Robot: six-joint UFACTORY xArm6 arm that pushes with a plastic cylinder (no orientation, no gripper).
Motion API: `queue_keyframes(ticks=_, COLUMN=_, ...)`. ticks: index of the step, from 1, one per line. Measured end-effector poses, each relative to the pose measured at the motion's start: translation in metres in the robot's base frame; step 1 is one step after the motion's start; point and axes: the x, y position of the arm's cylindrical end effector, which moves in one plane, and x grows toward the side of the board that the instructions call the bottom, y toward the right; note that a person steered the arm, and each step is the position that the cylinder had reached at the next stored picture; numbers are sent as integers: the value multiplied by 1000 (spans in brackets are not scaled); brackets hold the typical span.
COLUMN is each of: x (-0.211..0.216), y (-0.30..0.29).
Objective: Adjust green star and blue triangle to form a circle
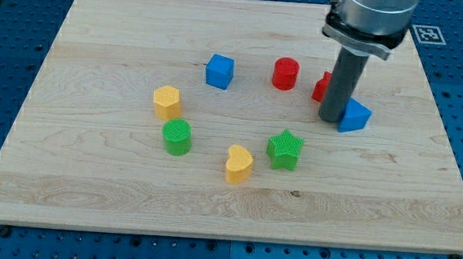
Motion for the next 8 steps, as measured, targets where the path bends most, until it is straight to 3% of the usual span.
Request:
queue_keyframes(ticks=2, x=18, y=2)
queue_keyframes(ticks=6, x=28, y=-89)
queue_keyframes(ticks=8, x=73, y=-100)
